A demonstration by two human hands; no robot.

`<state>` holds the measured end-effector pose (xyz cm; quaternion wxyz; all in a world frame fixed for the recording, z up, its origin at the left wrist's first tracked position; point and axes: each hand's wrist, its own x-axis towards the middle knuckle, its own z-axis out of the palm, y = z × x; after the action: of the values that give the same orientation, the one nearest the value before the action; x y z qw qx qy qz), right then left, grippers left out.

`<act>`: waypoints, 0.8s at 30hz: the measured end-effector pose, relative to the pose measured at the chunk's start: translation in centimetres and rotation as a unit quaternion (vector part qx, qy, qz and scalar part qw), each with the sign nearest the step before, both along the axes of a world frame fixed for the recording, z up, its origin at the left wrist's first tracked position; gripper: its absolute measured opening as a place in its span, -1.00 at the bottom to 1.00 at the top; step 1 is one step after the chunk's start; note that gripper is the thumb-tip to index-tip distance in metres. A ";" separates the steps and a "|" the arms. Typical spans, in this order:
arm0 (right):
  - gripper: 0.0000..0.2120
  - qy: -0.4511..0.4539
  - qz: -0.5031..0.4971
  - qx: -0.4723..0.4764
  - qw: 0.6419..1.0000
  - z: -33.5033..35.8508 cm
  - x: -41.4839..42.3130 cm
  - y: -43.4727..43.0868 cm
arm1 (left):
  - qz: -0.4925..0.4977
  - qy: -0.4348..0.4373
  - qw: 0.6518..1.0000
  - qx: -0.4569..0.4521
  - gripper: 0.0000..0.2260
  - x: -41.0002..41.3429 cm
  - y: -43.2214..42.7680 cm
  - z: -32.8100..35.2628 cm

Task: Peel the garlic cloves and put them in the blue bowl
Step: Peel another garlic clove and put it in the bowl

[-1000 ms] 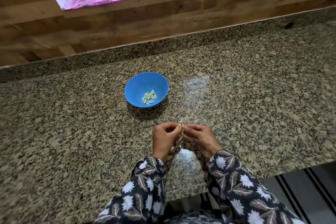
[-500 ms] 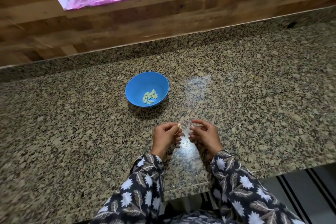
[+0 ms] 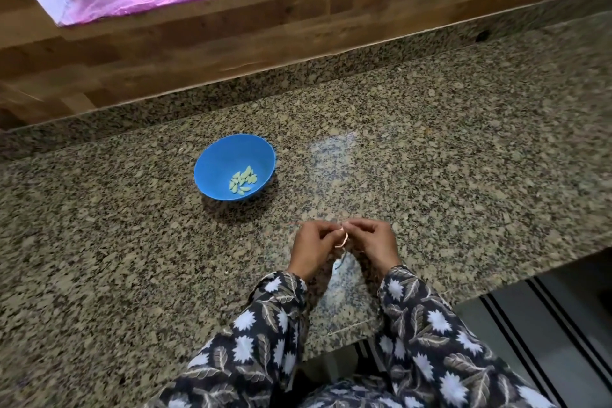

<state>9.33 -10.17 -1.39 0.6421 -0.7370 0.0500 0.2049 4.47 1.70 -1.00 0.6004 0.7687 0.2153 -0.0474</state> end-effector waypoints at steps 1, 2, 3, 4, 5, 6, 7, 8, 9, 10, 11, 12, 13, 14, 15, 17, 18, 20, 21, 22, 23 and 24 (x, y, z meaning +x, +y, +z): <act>-0.79 -0.001 -0.005 0.007 1.000 0.0 0.0 -0.1 | 0.010 0.003 0.999 -0.030 -0.86 0.1 -0.1 0.0; -0.80 0.008 -0.014 0.030 0.999 0.0 0.0 -0.2 | 0.030 0.007 0.996 -0.078 -0.86 0.2 -0.3 0.1; -0.81 0.024 -0.027 0.058 0.998 0.0 0.1 -0.4 | 0.057 0.013 0.989 -0.139 -0.86 0.1 -0.5 0.3; -0.82 0.035 -0.040 0.079 0.995 0.1 0.1 -0.6 | 0.085 0.016 0.976 -0.199 -0.86 0.0 -0.6 0.6; -0.84 0.035 -0.050 0.077 0.995 0.0 0.3 -0.9 | 0.111 0.017 0.964 -0.241 -0.88 -0.2 -0.5 0.8; -0.86 0.016 -0.056 0.049 0.997 -0.1 0.6 -1.1 | 0.129 0.017 0.956 -0.263 -0.90 -0.4 -0.4 0.9; -0.86 -0.016 -0.055 -0.004 0.998 -0.4 0.9 -1.4 | 0.140 0.018 0.953 -0.267 -0.91 -0.5 -0.2 0.7; -0.83 -0.057 -0.050 -0.061 0.995 -0.5 1.3 -1.6 | 0.147 0.019 0.953 -0.263 -0.91 -0.8 0.0 0.6; -0.81 -0.105 -0.040 -0.113 0.987 -0.5 1.6 -1.7 | 0.155 0.021 0.954 -0.254 -0.91 -0.9 0.2 0.5; -0.80 -0.157 -0.023 -0.152 0.976 -0.5 2.0 -1.7 | 0.165 0.022 0.955 -0.247 -0.90 -1.1 0.3 0.4; -0.80 -0.208 0.000 -0.183 0.961 -0.5 2.3 -1.7 | 0.176 0.021 0.954 -0.242 -0.89 -1.2 0.4 0.2; -0.80 -0.246 0.025 -0.212 0.945 -0.6 2.5 -1.7 | 0.188 0.021 0.951 -0.242 -0.90 -1.4 0.6 0.2; -0.79 -0.270 0.052 -0.238 0.931 -0.9 2.7 -1.8 | 0.200 0.022 0.949 -0.243 -0.91 -1.5 0.7 0.0; -0.79 -0.283 0.075 -0.258 0.921 -1.3 2.9 -1.9 | 0.209 0.023 0.946 -0.245 -0.91 -1.8 0.8 -0.1; -0.78 -0.288 0.091 -0.273 0.913 -1.7 3.0 -2.1 | 0.215 0.024 0.945 -0.244 -0.89 -1.9 0.9 -0.2; -0.78 -0.300 0.101 -0.284 0.905 -2.4 3.1 -2.3 | 0.221 0.027 0.947 -0.232 -0.86 -2.3 1.2 -0.3; -0.78 -0.304 0.096 -0.280 0.906 -2.7 3.2 -2.3 | 0.227 0.030 0.948 -0.222 -0.85 -2.5 1.4 -0.4; -0.77 -0.303 0.080 -0.269 0.911 -3.1 3.2 -2.3 | 0.245 0.030 0.947 -0.208 -0.87 -2.9 1.8 -0.5; -0.77 -0.298 0.078 -0.266 0.913 -3.2 3.2 -2.3 | 0.255 0.027 0.944 -0.208 -0.88 -3.1 2.1 -0.6; -0.76 -0.296 0.079 -0.263 0.915 -3.2 3.2 -2.3 | 0.262 0.024 0.942 -0.208 -0.87 -3.3 2.3 -0.6; -0.75 -0.292 0.083 -0.260 0.917 -3.3 3.2 -2.4 | 0.264 0.023 0.943 -0.202 -0.85 -3.4 2.5 -0.6; -0.74 -0.289 0.087 -0.257 0.918 -3.4 3.2 -2.4 | 0.263 0.022 0.945 -0.195 -0.84 -3.6 2.8 -0.6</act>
<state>12.53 -12.54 -4.78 0.3967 -0.9052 -0.1512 0.0176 0.85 4.49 -1.64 0.7246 0.5515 0.4097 0.0538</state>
